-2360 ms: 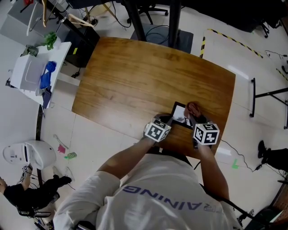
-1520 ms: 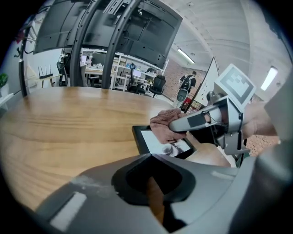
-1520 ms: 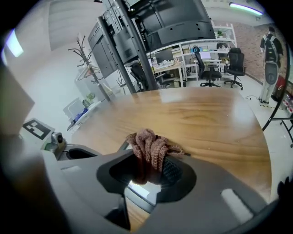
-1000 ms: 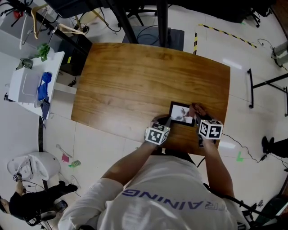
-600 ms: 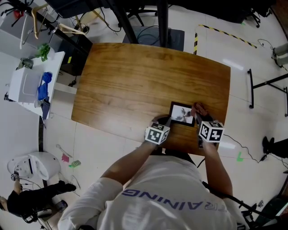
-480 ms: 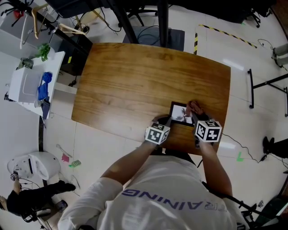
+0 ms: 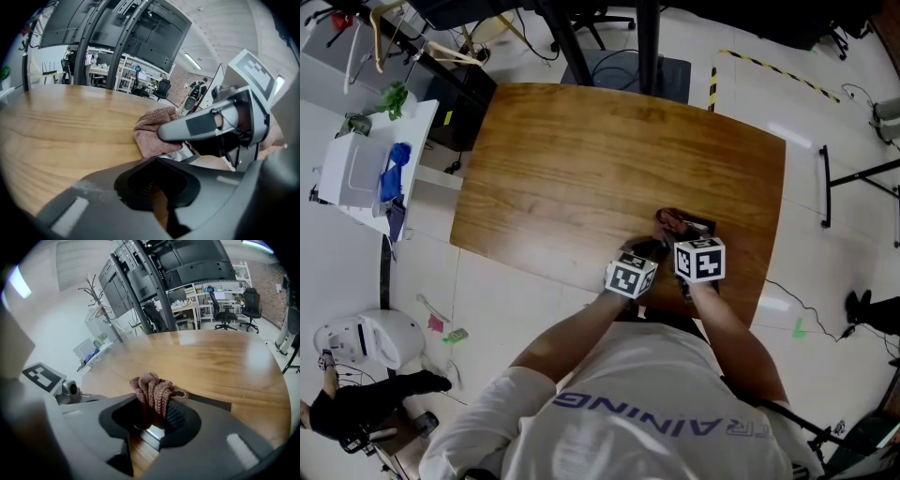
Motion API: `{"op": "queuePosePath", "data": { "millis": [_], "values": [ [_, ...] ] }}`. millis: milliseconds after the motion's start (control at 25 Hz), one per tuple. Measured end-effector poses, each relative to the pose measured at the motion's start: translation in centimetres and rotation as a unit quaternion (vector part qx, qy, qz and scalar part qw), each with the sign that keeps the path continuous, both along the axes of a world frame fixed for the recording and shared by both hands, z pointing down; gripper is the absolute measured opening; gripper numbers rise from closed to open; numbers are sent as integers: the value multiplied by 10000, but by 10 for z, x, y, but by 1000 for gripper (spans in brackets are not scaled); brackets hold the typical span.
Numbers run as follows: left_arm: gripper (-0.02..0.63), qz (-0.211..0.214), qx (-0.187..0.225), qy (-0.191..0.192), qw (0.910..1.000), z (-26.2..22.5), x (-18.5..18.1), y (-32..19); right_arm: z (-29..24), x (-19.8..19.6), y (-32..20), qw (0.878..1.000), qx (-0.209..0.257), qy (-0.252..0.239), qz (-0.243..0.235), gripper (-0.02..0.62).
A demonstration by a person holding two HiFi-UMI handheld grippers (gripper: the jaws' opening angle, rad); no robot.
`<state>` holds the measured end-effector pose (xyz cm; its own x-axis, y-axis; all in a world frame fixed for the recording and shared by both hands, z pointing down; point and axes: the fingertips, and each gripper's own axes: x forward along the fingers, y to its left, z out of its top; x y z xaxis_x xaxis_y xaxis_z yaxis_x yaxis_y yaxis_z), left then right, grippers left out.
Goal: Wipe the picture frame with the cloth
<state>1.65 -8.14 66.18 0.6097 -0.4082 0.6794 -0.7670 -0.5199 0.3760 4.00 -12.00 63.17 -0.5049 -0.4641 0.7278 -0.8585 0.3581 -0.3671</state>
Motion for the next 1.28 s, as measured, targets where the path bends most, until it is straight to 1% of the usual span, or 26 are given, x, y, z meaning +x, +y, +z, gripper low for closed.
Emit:
{"op": "queuePosePath", "data": {
  "millis": [160,320,560,800,880,1080,1160,1280],
  "values": [
    [8,-42,-51,16,10000,1,0,-1,7,7,1,9994,-17,332,-56,125],
    [8,-98,-87,30,9999,1,-1,-1,12,22,7,9983,-65,577,-34,126],
    [8,-116,-83,39,9999,1,-2,-2,12,54,18,9976,-98,657,173,126],
    [8,-90,-55,23,9999,0,-2,-2,11,95,31,9960,-100,730,510,126],
    [8,-76,-29,6,10000,0,-2,-2,9,107,33,9952,-51,823,526,126],
    [8,-50,13,-33,10000,0,-2,-1,9,118,36,9951,-18,795,587,127],
    [8,25,38,-82,10000,0,-1,0,11,117,35,9950,5,789,607,127],
    [8,325,190,-258,9990,2,-1,0,12,114,33,9944,96,943,458,127]
  ]
}}
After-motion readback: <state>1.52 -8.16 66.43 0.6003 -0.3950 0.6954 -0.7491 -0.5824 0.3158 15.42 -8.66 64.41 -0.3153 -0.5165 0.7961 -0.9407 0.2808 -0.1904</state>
